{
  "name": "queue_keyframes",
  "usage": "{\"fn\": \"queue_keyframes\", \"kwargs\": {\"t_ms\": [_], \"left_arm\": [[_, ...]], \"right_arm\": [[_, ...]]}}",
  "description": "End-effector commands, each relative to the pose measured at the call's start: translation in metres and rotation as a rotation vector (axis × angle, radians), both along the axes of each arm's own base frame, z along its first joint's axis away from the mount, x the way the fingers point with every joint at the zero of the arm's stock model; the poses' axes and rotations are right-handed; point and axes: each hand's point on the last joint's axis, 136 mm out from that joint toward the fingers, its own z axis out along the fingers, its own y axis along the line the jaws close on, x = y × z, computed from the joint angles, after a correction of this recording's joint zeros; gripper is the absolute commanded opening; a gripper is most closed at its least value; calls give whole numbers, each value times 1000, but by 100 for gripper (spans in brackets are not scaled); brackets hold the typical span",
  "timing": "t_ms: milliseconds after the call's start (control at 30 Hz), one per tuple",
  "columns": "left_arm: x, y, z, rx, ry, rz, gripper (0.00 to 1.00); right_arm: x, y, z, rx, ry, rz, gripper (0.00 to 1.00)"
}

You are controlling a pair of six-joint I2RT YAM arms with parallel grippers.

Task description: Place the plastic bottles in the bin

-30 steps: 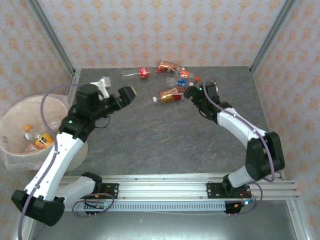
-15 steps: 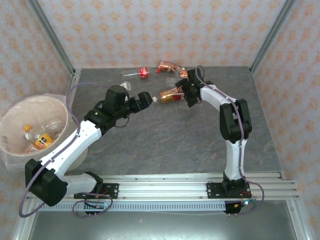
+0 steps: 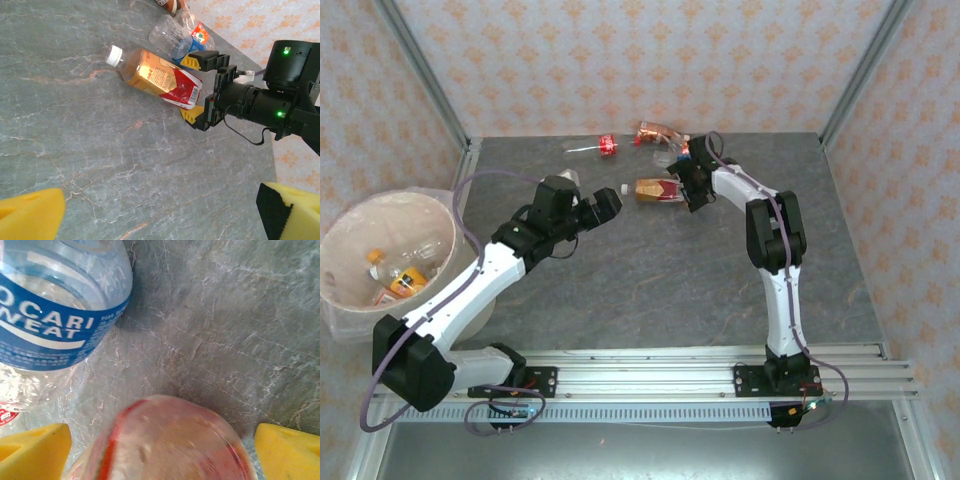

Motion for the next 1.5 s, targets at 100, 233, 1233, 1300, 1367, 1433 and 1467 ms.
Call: {"fn": "queue_keyframes", "kwargs": {"t_ms": [100,233,1233,1300,1367,1433,1467], "left_arm": [[4,-4,-7,24,15,-3,100],[5,-4,-13,28,29,-1,100],[10,-6,-34,71,98,-3,100],[10,-6,-36,73,101,-3,100],[10,-7,-36,72,103,-5,100],[10,-7,-37,72,106,-7,100],[10,-7,-37,71,107,-5,100]], "right_arm": [[-14,0,-22,7,68,-3,85],[-18,-1,-10,55,30,-55,84],[-61,30,-9,494,146,-366,99],[-60,31,-11,519,148,-384,99],[-58,32,-13,519,148,-383,100],[-55,34,-15,525,139,-381,97],[-54,34,-14,528,133,-384,95]]}}
